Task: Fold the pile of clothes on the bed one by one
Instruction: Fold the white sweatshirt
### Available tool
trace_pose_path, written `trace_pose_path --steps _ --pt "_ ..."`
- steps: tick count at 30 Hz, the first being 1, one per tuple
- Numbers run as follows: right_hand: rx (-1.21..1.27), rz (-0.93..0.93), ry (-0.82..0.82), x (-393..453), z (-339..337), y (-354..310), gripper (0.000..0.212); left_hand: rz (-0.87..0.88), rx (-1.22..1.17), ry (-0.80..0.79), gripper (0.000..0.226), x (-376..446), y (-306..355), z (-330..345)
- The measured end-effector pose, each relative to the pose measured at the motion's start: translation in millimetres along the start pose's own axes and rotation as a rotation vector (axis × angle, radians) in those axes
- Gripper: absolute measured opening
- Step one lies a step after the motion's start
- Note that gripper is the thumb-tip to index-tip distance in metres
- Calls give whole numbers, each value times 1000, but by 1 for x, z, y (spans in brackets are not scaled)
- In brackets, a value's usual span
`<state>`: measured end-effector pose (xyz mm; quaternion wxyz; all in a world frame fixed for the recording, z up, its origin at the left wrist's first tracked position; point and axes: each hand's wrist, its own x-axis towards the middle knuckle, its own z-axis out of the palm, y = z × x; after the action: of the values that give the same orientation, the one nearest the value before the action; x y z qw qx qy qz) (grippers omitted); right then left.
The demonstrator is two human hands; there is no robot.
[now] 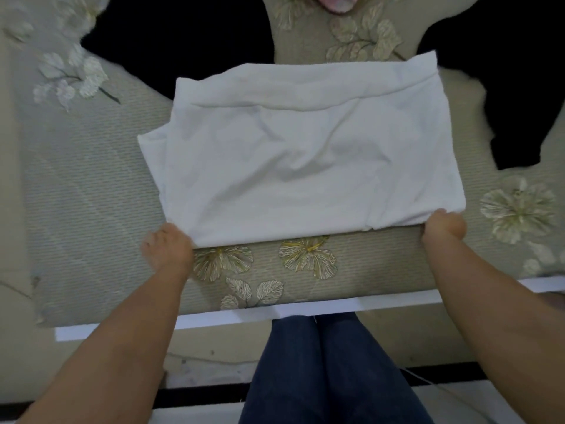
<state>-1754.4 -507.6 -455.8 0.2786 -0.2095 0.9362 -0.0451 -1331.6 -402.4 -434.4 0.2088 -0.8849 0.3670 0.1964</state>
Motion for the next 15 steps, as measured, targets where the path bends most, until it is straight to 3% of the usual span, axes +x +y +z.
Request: trace_pose_path --steps 3,5,8,12,15 --pt "-21 -17 36 13 -11 3 44 -18 178 -63 36 7 9 -5" --pt "-8 -3 -25 16 -10 5 44 -29 251 -118 38 6 17 -9" --pt "113 56 -32 14 -4 7 45 -60 350 -139 47 -7 37 -20" --pt "239 -11 66 15 -15 9 50 245 444 -57 57 -34 92 -26" --pt "186 -178 -16 24 -29 11 41 550 372 -34 47 -57 163 -27"
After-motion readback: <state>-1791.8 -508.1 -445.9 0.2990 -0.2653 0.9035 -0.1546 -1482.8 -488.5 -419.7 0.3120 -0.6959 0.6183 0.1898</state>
